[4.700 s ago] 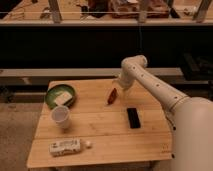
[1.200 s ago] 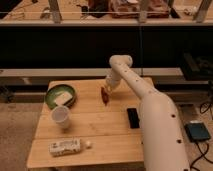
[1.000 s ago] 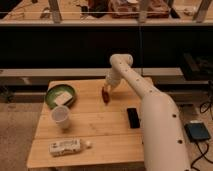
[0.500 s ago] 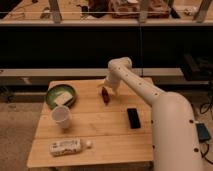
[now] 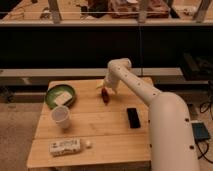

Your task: Place the pepper in the ceramic cup

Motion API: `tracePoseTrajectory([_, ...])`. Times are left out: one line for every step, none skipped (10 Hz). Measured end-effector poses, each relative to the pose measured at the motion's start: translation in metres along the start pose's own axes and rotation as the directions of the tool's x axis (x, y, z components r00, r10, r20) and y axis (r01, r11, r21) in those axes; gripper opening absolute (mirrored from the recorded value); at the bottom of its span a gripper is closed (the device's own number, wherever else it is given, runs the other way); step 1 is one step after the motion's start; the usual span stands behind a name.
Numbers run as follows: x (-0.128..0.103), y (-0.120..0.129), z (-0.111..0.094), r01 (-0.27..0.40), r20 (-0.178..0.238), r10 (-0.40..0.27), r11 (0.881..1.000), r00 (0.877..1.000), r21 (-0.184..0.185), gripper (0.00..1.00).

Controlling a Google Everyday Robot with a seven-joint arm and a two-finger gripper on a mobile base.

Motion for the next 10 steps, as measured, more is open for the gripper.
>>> tracePoseTrajectory([0.002,-0.003,0.001,0.009,0.023,-0.009,1.0,1.0,-0.012,0.8])
tracePoseTrajectory([0.005,-0.001,0.002,0.004,0.072,-0.002,1.0,0.997,-0.03,0.8])
tracePoseTrajectory([0.007,-0.001,0.003,0.0,0.102,0.004,0.999,0.995,-0.038,0.8])
tracePoseTrajectory([0.007,-0.005,0.004,0.007,0.125,-0.001,0.999,0.992,-0.049,0.8])
tracePoseTrajectory([0.007,-0.005,0.004,0.018,0.137,-0.008,0.997,0.991,-0.071,0.8])
tracePoseTrajectory([0.005,-0.006,0.004,0.035,0.143,-0.021,0.995,0.989,-0.099,0.8])
tracePoseTrajectory([0.001,-0.012,0.003,0.057,0.137,-0.04,0.99,0.99,-0.127,0.8])
tracePoseTrajectory([-0.003,-0.018,0.003,0.075,0.129,-0.057,0.988,0.99,-0.133,0.8])
tracePoseTrajectory([-0.005,-0.018,0.002,0.087,0.117,-0.071,0.987,0.991,-0.139,0.8])
tracePoseTrajectory([-0.008,-0.016,0.001,0.093,0.108,-0.079,0.986,0.991,-0.136,0.8])
